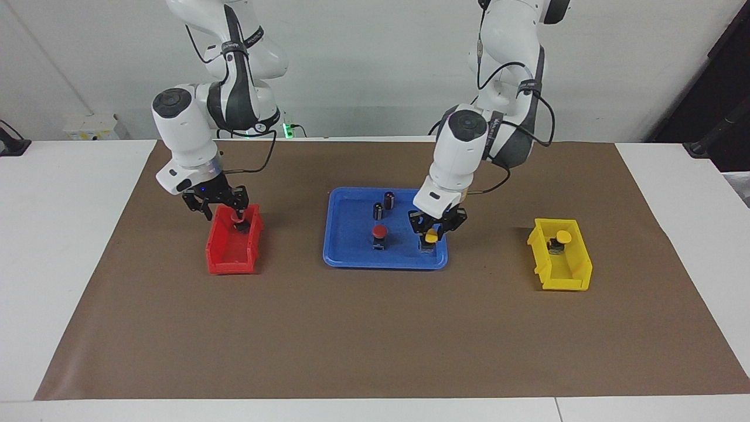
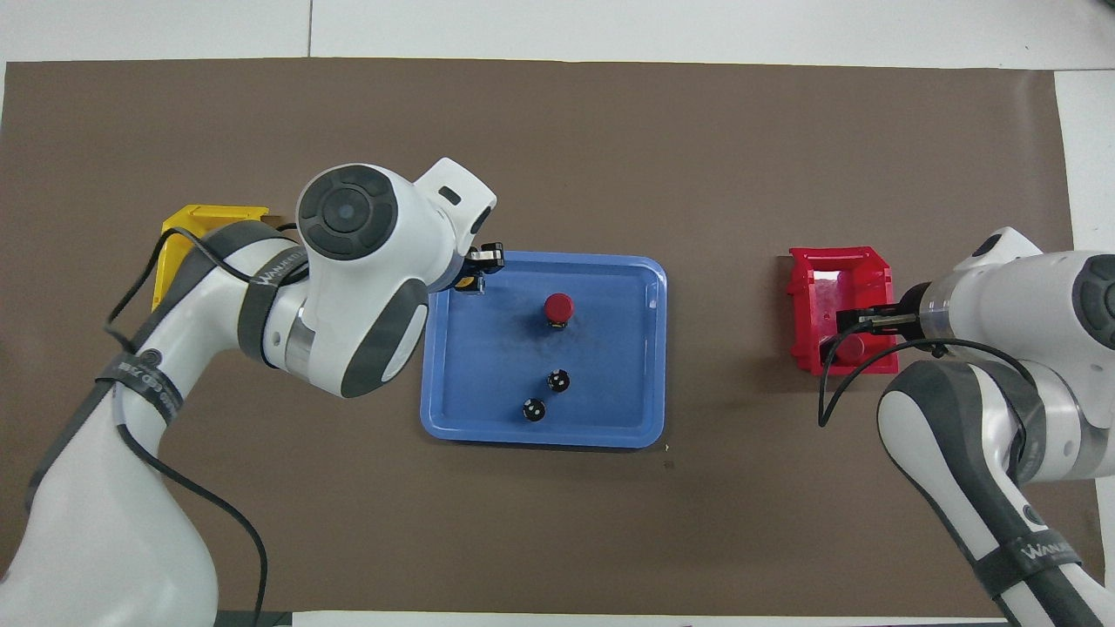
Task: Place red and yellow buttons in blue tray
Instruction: 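Place the yellow button in the tray while the right gripper grasps another red button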
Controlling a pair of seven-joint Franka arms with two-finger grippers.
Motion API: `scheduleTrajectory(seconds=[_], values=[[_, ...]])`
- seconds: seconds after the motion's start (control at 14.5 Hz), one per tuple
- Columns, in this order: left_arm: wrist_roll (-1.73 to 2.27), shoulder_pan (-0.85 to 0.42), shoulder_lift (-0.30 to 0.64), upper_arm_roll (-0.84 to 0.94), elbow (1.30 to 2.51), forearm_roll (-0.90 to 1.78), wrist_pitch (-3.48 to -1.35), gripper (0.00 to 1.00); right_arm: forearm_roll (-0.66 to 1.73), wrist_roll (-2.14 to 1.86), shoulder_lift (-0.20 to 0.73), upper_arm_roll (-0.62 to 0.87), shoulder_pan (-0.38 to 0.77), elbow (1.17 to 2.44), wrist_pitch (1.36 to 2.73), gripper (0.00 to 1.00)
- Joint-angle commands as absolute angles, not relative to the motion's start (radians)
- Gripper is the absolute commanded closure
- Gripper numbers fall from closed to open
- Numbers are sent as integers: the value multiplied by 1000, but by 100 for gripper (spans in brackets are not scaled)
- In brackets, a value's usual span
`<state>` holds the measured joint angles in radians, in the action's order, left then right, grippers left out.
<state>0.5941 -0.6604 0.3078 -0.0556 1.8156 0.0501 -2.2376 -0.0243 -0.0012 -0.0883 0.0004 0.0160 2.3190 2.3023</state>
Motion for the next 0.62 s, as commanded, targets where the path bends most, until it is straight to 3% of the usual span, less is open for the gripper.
scheduleTrajectory(seconds=[0.0,0.21,0.28,0.41,0.55], values=[[633,-701,342,-77,1821,74,-2293,99,-6,-20,-86,9,11,2370,2373,25],[644,-722,348,-77,1824,74,-2283,97,-6,-20,-95,9,12,2408,2408,28],[644,-727,347,-77,1824,74,-2280,84,-6,-21,-97,9,12,2414,2410,29],[644,-727,347,-78,1822,74,-2272,35,-6,-21,-100,11,12,2424,2414,35],[632,-724,333,-81,1815,72,-2209,9,-6,-28,-104,9,12,2437,2418,41]])
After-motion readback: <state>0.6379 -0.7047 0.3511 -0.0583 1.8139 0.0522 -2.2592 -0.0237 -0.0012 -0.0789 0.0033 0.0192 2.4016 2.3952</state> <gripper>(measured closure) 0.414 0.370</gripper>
